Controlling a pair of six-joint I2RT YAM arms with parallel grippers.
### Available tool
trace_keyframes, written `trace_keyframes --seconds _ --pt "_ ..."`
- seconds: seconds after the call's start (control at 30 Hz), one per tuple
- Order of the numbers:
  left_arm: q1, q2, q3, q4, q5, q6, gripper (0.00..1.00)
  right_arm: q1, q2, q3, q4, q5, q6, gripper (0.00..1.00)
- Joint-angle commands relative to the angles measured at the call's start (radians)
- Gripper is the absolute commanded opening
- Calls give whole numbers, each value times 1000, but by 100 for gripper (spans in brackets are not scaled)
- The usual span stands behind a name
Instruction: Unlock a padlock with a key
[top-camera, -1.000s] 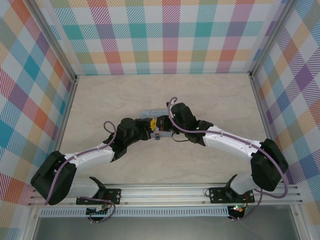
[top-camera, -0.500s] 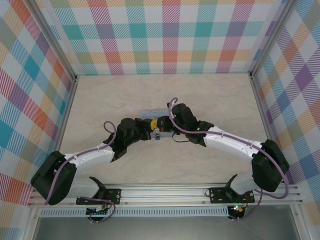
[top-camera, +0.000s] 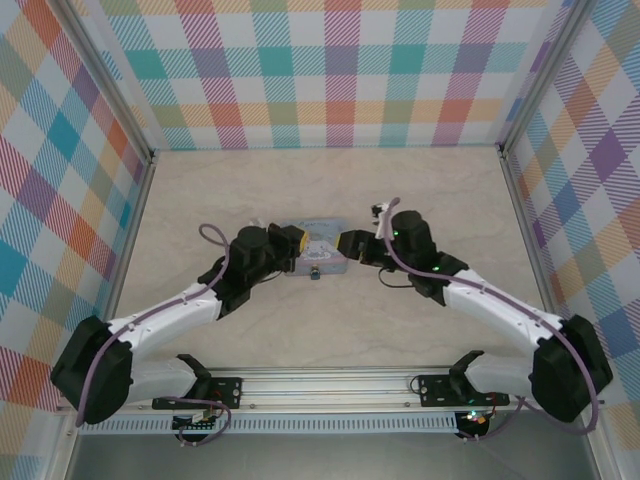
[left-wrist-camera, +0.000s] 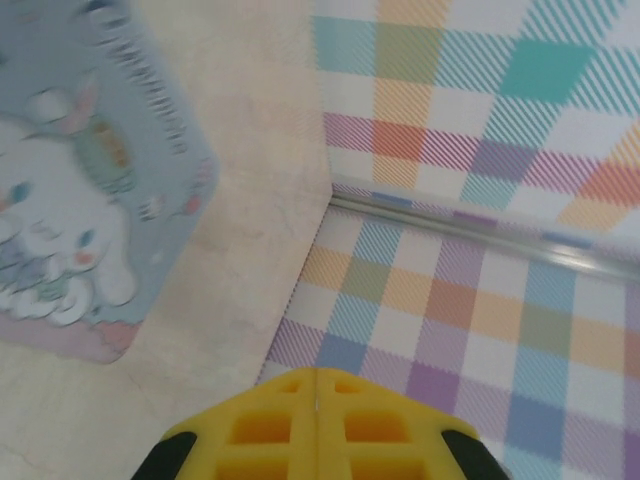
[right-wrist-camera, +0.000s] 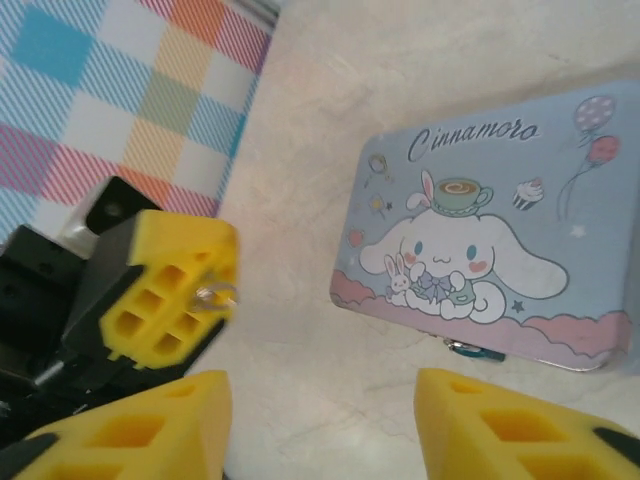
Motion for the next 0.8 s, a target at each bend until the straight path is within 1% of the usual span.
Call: trace_keyframes --seconds 0.0,0.03,0.07,0.13,0.2,0.27,0.33,0.47,0.6,0.67,0.77 --pt "3 -50 103 -99 -34 410 0 -72 -65 -34 94 -205 -25 64" --pt "3 -50 116 -96 -29 443 0 -88 -72 -38 106 -245 -27 68" --pt "3 -47 127 -76 -10 508 0 -100 -78 -39 118 -280 -27 71" --pt "2 -37 159 -57 41 607 0 -108 -85 -35 143 -323 -28 75" --pt "-4 -22 209 -66 111 731 0 -108 -87 -26 181 -346 -28 76" --pt "-14 -10 253 -91 161 827 0 -108 -84 -22 233 -357 -26 75" --pt "-21 -4 282 -90 199 888 0 -109 -72 -11 295 -379 -24 73" --pt "-24 14 301 -4 277 909 0 -106 -21 2 485 -421 26 71" --pt "-26 32 320 27 295 872 0 -105 23 0 666 -405 88 69" --pt "-27 39 320 54 299 847 0 -105 40 -2 722 -391 110 66" --pt "-29 48 316 89 303 805 0 -103 61 9 743 -384 122 60"
